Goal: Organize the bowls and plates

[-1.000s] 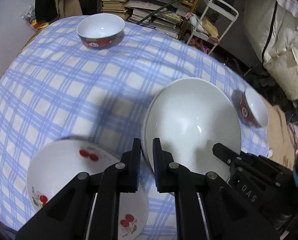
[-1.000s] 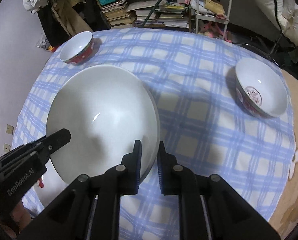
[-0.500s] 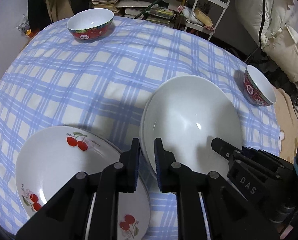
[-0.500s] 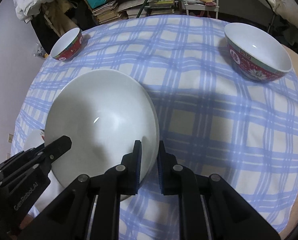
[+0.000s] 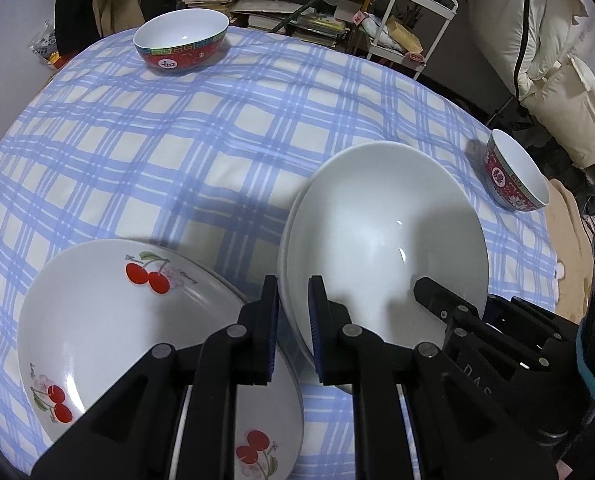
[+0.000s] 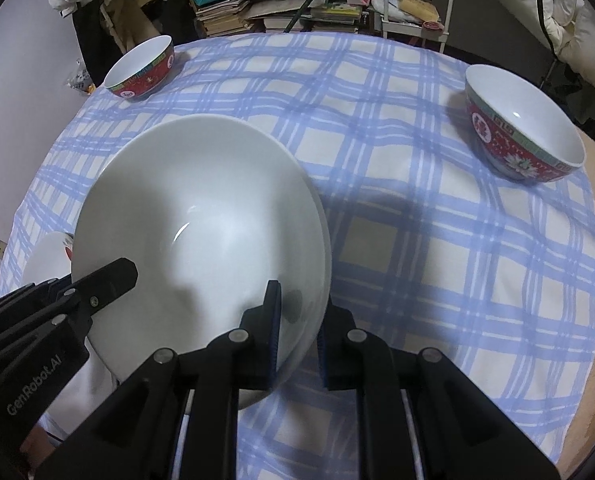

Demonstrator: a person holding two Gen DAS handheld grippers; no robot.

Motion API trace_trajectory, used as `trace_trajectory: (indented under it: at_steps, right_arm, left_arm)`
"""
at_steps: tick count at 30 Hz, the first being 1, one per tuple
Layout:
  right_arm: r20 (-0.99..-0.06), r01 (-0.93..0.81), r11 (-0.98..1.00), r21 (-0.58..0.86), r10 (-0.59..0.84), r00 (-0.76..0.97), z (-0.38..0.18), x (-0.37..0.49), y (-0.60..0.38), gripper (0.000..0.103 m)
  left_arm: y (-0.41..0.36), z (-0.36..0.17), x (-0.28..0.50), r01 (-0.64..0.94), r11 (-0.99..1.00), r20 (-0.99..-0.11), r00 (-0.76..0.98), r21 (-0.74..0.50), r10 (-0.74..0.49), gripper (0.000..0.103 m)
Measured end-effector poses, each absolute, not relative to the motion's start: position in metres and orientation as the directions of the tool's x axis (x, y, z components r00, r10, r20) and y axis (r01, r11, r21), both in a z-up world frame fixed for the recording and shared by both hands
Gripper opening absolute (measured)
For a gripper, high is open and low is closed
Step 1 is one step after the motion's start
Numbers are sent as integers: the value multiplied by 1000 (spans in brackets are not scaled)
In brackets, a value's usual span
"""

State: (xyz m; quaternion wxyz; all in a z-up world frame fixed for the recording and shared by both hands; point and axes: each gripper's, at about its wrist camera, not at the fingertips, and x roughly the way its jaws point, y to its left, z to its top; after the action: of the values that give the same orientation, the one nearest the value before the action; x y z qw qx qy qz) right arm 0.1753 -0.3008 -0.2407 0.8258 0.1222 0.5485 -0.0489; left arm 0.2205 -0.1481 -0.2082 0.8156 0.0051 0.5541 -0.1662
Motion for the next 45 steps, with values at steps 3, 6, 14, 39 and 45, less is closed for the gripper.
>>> trace_trajectory:
  at_steps: [3, 6, 14, 39, 45]
  right_arm:
    - [-917, 217, 963, 158, 61, 395, -242, 176, -301, 17]
    - [-914, 218, 961, 170, 71, 399, -242, 176, -302, 17]
    - [-901, 227, 953, 203, 91, 424, -235, 176, -308, 18]
    - [-827, 313, 941, 131, -70, 558, -152, 186, -438, 65]
    - [-836, 368, 923, 116, -109, 538, -157, 186, -487, 80]
  left_arm:
    - [-147, -208, 221, 274, 944, -905, 329, -183, -271, 15]
    - [-146, -208, 221, 268, 944, -904, 325, -193, -277, 15]
    - [-147, -196, 220, 256, 953, -897, 365, -161, -250, 15]
    - [-254, -102, 247, 354, 935, -823, 525, -21, -217, 78]
    - [-295, -116, 266, 382, 924, -840, 493, -26, -227, 79]
